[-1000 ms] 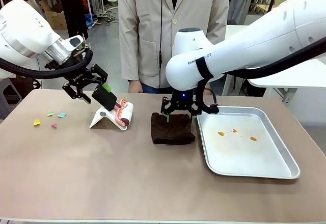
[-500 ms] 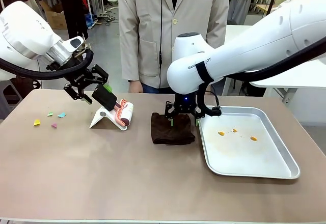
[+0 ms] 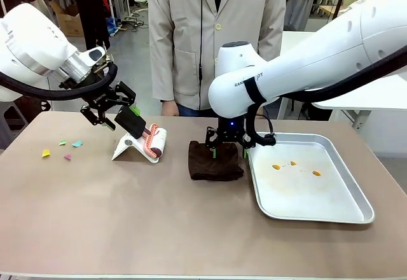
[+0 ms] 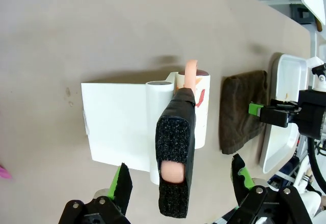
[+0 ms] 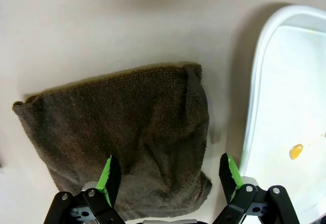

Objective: Clean the surface of the table.
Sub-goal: Hold the Lint Roller with your left hand and the towel with your right hand, then if a person points to the right, clean the right side of the table with your right hand, and if they point to the left, clean the left side with your left hand.

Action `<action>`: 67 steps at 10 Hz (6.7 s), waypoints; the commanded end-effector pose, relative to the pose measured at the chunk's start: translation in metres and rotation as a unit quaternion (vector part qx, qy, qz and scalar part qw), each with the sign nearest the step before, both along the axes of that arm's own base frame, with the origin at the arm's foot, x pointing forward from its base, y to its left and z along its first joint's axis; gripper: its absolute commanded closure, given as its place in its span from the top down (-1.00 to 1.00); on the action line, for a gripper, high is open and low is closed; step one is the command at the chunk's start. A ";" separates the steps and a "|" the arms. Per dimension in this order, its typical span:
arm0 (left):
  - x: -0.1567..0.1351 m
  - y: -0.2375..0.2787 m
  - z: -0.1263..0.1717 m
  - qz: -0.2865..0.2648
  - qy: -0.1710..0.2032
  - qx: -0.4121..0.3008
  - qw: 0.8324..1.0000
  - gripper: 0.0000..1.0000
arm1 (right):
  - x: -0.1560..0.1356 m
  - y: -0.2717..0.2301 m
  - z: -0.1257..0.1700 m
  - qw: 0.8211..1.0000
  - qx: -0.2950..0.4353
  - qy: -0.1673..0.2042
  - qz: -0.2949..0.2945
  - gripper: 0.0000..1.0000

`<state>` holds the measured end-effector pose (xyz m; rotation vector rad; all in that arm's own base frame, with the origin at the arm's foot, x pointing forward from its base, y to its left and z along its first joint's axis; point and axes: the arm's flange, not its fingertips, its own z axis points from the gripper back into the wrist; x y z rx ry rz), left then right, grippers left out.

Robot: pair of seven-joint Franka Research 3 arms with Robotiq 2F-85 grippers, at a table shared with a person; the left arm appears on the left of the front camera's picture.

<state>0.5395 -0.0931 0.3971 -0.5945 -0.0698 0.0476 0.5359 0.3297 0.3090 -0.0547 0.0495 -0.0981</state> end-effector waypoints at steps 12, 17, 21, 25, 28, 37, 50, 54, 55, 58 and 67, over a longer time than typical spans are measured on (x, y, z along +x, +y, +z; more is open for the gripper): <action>0.007 0.000 -0.005 0.023 -0.015 -0.027 0.999 -1.00 | 0.008 0.003 -0.003 0.998 0.039 0.045 0.026 -1.00; 0.002 0.000 0.003 0.023 -0.034 -0.035 0.999 -1.00 | 0.006 0.002 -0.003 0.997 0.048 0.043 0.031 -1.00; -0.019 0.010 0.026 0.020 -0.085 -0.088 0.992 -1.00 | -0.009 -0.023 0.025 0.976 0.199 0.030 0.080 -1.00; -0.069 0.053 0.059 0.002 -0.132 -0.174 0.976 -1.00 | -0.032 -0.088 0.050 0.872 0.467 -0.006 0.146 -1.00; -0.111 0.111 0.069 0.010 -0.145 -0.273 0.951 -1.00 | -0.056 -0.148 0.064 0.771 0.608 -0.059 0.178 -1.00; -0.160 0.386 0.000 -0.011 -0.206 -0.389 0.898 -1.00 | -0.150 -0.411 0.107 0.770 0.614 -0.170 0.044 -1.00; -0.157 0.390 -0.055 0.011 -0.169 -0.436 0.884 -1.00 | -0.175 -0.464 0.046 0.760 0.622 -0.184 0.048 -1.00; -0.157 0.390 -0.055 0.011 -0.169 -0.436 0.884 -1.00 | -0.175 -0.464 0.046 0.760 0.622 -0.184 0.048 -1.00; -0.157 0.390 -0.055 0.011 -0.169 -0.436 0.884 -1.00 | -0.175 -0.464 0.046 0.760 0.622 -0.184 0.048 -1.00; -0.157 0.390 -0.055 0.011 -0.169 -0.436 0.884 -1.00 | -0.175 -0.464 0.046 0.760 0.622 -0.184 0.048 -1.00; -0.157 0.390 -0.055 0.011 -0.169 -0.436 0.884 -1.00 | -0.175 -0.464 0.046 0.760 0.622 -0.184 0.048 -1.00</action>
